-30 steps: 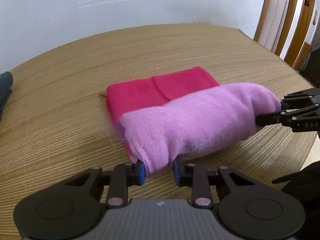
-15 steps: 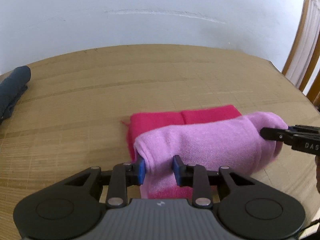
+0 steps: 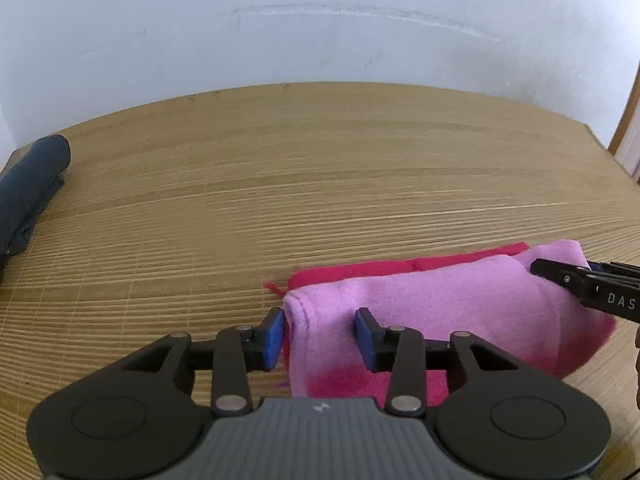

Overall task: Fold clothes
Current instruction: 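Roll the pink roll over onto the red end and open both grippers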

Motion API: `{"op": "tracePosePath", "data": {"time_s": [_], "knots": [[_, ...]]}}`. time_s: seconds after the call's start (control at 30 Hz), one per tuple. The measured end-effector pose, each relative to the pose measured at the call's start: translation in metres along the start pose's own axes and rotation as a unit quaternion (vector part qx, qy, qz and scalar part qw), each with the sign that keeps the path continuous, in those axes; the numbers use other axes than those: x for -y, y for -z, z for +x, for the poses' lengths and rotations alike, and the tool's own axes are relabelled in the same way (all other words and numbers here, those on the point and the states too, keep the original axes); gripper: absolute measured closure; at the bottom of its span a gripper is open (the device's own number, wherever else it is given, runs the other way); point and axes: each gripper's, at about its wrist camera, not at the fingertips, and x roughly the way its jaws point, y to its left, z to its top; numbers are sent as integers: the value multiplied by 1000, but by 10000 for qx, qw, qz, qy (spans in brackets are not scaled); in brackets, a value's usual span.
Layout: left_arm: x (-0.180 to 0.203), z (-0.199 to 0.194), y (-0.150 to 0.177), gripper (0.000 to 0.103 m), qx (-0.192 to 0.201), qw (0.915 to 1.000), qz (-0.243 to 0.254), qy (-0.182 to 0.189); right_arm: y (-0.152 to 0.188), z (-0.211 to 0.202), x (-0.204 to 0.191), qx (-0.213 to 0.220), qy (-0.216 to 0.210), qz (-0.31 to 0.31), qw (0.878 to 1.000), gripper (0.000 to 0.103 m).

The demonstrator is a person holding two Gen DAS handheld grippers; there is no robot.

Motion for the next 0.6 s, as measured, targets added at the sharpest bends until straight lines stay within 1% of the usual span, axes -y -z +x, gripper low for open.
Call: {"op": "tracePosePath", "data": {"time_s": [0.03,0.1,0.23,0.3,0.37,0.47,0.53,0.6], "knots": [[2,3,-1,61,-12,10000,40,-54,1,4,2,-14,68,-25,10000,53],[5,9,-1,59,-30,9998,128,-161,1,11,5,-12,112,29,9999,49],[7,14,-1,59,-69,9994,211,-268,-3,14,17,11,-110,392,9992,49],[8,14,0,59,-59,9992,249,-302,-8,2,20,213,-136,405,9989,49],[8,14,0,59,-50,9991,265,-323,-12,-19,17,540,-17,173,9984,49],[8,16,-1,59,-51,9992,227,-316,-5,-55,6,944,34,-352,9949,47],[9,18,-3,59,-51,9992,228,-315,6,-71,-6,944,-143,-752,9926,47],[10,17,-3,60,-26,9992,242,-316,19,-73,-20,781,-276,-1175,9896,49]]}}
